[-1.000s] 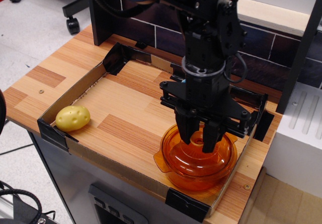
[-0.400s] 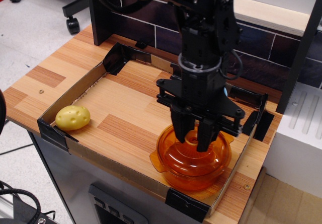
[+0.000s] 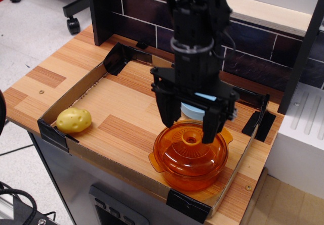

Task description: Put lid on pot

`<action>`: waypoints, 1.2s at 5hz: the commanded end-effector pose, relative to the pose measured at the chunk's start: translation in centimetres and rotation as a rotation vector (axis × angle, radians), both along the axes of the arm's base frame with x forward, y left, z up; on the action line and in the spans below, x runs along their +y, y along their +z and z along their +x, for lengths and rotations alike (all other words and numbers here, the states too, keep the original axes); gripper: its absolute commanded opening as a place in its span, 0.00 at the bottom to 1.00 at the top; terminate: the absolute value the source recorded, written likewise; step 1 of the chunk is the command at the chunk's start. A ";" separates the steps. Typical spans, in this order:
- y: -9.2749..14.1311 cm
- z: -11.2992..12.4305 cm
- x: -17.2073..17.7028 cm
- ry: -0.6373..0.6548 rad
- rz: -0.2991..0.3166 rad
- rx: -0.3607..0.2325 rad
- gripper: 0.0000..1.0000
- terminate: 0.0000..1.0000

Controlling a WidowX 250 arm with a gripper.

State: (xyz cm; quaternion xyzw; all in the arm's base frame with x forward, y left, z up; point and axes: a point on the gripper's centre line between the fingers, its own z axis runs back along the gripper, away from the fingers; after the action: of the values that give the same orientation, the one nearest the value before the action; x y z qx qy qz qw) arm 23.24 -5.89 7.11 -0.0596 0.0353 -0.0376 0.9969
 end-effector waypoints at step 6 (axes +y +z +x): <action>4.7 0.1 3.1 -0.030 -0.030 -0.033 1.00 0.00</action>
State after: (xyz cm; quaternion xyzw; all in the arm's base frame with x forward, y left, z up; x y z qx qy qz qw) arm 22.66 -3.03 10.59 -0.0747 0.0432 -0.0475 0.9951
